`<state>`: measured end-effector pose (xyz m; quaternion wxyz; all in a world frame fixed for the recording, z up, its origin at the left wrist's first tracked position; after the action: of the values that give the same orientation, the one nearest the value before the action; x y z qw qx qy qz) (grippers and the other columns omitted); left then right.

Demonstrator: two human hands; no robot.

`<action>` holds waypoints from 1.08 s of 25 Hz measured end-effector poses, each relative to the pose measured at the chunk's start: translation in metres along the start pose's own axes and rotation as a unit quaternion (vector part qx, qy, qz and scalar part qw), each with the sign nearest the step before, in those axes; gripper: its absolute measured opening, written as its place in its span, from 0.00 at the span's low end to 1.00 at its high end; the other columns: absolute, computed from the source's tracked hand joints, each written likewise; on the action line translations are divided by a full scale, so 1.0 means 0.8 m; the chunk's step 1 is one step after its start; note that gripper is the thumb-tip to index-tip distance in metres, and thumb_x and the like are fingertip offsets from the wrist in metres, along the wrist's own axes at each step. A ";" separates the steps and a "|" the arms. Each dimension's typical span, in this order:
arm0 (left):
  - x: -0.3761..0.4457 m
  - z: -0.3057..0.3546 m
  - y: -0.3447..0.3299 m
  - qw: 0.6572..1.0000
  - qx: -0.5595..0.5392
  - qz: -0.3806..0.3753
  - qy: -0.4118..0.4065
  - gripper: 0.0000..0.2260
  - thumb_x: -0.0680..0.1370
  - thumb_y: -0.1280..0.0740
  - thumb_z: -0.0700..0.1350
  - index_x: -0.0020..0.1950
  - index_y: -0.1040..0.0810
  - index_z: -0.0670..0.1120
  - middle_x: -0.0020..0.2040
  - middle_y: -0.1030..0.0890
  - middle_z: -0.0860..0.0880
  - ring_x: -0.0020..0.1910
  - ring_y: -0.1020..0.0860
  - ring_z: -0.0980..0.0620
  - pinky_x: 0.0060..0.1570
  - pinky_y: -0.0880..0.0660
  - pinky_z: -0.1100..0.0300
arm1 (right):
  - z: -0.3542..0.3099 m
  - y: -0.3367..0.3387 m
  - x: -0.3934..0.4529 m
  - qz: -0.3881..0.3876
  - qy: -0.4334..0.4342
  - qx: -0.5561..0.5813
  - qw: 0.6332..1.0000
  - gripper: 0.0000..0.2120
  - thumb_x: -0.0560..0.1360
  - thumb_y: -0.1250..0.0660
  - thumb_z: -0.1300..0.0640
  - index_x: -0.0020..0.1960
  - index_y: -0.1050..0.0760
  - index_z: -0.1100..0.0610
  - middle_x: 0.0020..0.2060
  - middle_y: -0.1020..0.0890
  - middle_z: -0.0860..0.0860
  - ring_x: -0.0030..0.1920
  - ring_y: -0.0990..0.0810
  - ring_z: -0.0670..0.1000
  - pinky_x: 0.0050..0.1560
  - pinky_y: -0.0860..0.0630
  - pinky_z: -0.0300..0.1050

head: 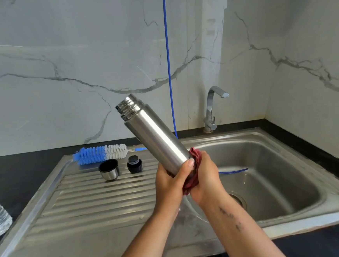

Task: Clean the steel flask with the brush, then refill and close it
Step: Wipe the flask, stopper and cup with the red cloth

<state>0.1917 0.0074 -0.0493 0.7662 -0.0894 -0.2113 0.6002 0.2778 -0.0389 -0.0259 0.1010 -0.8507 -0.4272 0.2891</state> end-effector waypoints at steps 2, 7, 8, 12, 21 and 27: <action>0.003 -0.005 0.002 1.000 0.015 0.001 0.017 0.28 0.65 0.21 0.55 0.59 0.20 0.43 0.50 0.13 0.42 0.50 0.14 0.42 0.45 0.18 0.53 | 0.014 0.002 -0.011 0.016 0.036 -0.011 0.999 0.17 0.84 0.43 0.44 0.52 0.19 0.52 0.47 0.14 0.55 0.48 0.15 0.56 0.48 0.19 0.52; -0.004 -0.008 -0.007 0.999 0.012 -0.016 0.034 0.28 0.66 0.22 0.56 0.58 0.21 0.39 0.41 0.16 0.42 0.36 0.18 0.47 0.29 0.25 0.59 | -0.008 0.007 -0.006 0.031 0.158 -0.038 0.986 0.17 0.84 0.44 0.44 0.48 0.20 0.49 0.43 0.16 0.53 0.42 0.17 0.54 0.35 0.23 0.48; -0.004 -0.006 -0.004 1.000 0.009 -0.019 0.022 0.28 0.66 0.22 0.54 0.60 0.21 0.40 0.45 0.14 0.43 0.41 0.15 0.47 0.35 0.22 0.59 | -0.006 0.007 -0.003 0.027 0.111 -0.014 0.993 0.17 0.84 0.43 0.45 0.47 0.20 0.51 0.42 0.16 0.54 0.40 0.17 0.55 0.35 0.24 0.47; -0.001 -0.006 0.000 0.998 0.061 -0.011 0.006 0.26 0.67 0.20 0.49 0.61 0.22 0.43 0.49 0.13 0.44 0.49 0.14 0.48 0.43 0.20 0.60 | 0.011 0.012 -0.007 0.012 0.002 0.016 1.000 0.18 0.86 0.45 0.46 0.54 0.20 0.54 0.43 0.16 0.58 0.40 0.16 0.58 0.36 0.23 0.49; 0.010 -0.007 0.008 0.987 0.157 -0.041 -0.009 0.28 0.63 0.20 0.54 0.59 0.21 0.46 0.44 0.14 0.47 0.43 0.15 0.48 0.38 0.20 0.55 | -0.016 0.020 0.008 0.010 0.265 -0.140 0.954 0.19 0.86 0.46 0.44 0.56 0.20 0.53 0.40 0.18 0.52 0.38 0.18 0.49 0.35 0.22 0.46; 0.012 0.007 0.015 0.956 0.282 -0.082 -0.019 0.22 0.62 0.19 0.49 0.54 0.19 0.55 0.42 0.16 0.52 0.39 0.18 0.54 0.35 0.24 0.64 | -0.135 0.017 0.034 -0.142 0.231 0.170 0.947 0.25 0.85 0.46 0.42 0.64 0.20 0.58 0.56 0.14 0.54 0.57 0.15 0.52 0.59 0.20 0.50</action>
<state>0.1805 0.0186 -0.0466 0.8027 0.1597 -0.0545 0.5720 0.3621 -0.0175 0.0450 0.3805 -0.7950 -0.4526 0.1356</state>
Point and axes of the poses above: each hand's wrist, its own x-axis towards the middle knuckle, its own y-axis out of the back of the hand, z = x × y, the point moved 6 cm from there along x, towards the middle knuckle
